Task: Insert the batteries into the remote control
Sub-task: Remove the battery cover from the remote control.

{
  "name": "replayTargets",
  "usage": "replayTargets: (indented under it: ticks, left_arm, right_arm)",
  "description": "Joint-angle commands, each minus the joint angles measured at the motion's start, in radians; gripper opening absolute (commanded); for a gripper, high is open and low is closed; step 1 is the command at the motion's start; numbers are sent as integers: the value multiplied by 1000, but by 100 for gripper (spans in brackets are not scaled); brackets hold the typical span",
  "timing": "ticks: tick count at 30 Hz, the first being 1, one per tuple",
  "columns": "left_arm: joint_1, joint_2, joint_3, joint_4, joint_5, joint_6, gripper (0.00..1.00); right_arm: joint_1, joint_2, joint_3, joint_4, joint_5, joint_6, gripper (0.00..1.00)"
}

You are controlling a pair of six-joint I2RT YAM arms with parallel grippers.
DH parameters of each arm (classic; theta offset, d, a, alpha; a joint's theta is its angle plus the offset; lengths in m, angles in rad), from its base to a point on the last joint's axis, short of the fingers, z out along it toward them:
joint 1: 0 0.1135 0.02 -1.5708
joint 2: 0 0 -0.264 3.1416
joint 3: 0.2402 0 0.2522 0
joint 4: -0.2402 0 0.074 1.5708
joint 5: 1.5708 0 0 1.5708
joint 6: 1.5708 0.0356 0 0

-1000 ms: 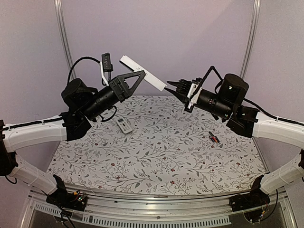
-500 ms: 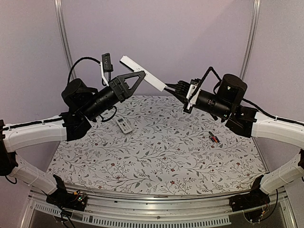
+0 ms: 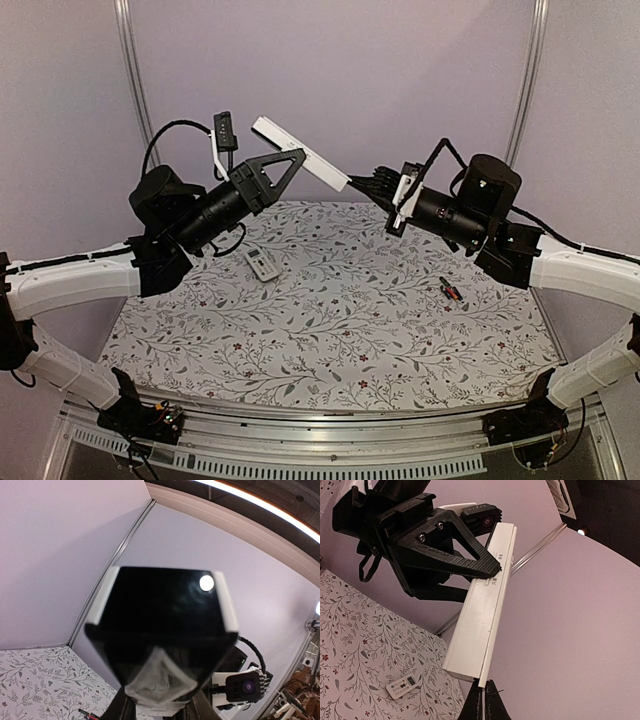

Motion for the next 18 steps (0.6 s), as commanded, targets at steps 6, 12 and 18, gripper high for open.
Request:
replayTargets:
  ticks: [6,12,18]
  left_arm:
    - [12,-2,-26,7,-8,2,0]
    - [21,-11,-34,-10,-9,11,0]
    - [36,-21,-44,-18,-16,14,0]
  right_arm:
    - [3,10,25,19,43,34,0]
    - [3,12,45,34,132,96,0]
    - [3,26,79,32,214,152,0]
